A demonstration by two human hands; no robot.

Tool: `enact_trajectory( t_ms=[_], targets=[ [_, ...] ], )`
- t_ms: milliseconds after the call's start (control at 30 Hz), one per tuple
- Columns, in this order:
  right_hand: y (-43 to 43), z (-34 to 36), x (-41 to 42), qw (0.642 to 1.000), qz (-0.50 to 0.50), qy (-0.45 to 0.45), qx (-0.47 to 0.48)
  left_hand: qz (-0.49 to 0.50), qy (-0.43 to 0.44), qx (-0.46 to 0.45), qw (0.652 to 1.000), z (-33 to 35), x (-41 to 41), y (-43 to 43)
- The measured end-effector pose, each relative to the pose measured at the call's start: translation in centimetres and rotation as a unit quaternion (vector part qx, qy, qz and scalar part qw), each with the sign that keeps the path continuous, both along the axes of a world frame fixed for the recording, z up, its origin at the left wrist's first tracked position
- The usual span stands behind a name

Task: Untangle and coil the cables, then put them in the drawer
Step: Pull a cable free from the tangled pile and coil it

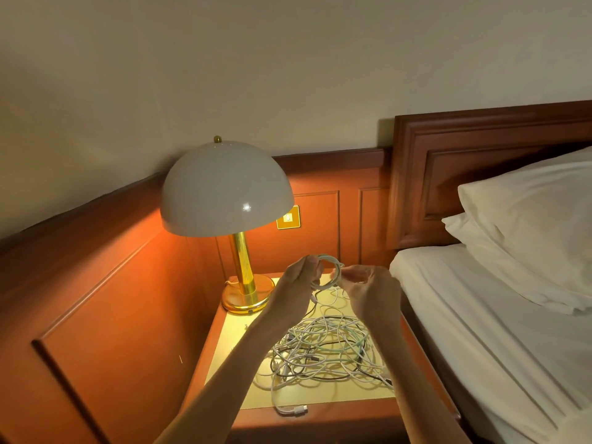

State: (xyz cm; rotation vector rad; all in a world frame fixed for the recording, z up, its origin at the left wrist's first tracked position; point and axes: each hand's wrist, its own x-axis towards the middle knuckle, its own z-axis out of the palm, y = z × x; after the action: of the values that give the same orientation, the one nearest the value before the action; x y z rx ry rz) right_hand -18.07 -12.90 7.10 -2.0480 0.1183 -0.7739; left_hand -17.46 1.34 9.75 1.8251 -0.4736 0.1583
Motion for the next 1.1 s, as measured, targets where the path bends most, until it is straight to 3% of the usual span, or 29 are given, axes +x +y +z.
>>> enact_trajectory(
  t_ms=[67, 100, 200, 367, 500, 667, 867, 1033, 1100],
  targets=[
    [0.0, 0.6, -0.2, 0.957, 0.168, 0.065, 0.229, 0.013, 0.003, 0.0, 1.0, -0.1, 0.4, 0.2],
    [0.0, 0.6, -0.3, 0.93, 0.214, 0.097, 0.283, 0.016, 0.003, 0.003, 1.0, -0.1, 0.5, 0.3],
    [-0.1, 0.2, -0.5, 0.883, 0.3, 0.154, 0.326, 0.02, -0.013, 0.033, 0.999, -0.5, 0.6, 0.6],
    [0.1, 0.4, -0.7, 0.845, 0.365, 0.163, 0.354, 0.069, -0.048, 0.067, 0.994, -1.3, 0.7, 0.8],
    [-0.1, 0.3, -0.9, 0.778, 0.392, 0.19, 0.454, 0.127, -0.113, 0.109, 0.979, -1.3, 1.0, 1.1],
    [1.4, 1.2, -0.5, 0.798, 0.294, 0.229, 0.473, 0.12, -0.183, 0.147, 0.965, -2.2, 1.7, 1.3],
    [2.2, 1.6, -0.2, 0.824, 0.252, 0.202, 0.465, 0.136, -0.204, 0.162, 0.956, -2.2, 2.3, 1.8],
    [2.0, 1.7, -0.4, 0.917, 0.207, 0.177, 0.292, 0.147, -0.262, 0.229, 0.926, -2.4, 2.2, 2.4],
    [2.0, 1.9, -0.4, 0.928, 0.195, 0.181, 0.261, 0.15, -0.294, 0.27, 0.905, -2.2, 2.2, 2.4]
  ],
)
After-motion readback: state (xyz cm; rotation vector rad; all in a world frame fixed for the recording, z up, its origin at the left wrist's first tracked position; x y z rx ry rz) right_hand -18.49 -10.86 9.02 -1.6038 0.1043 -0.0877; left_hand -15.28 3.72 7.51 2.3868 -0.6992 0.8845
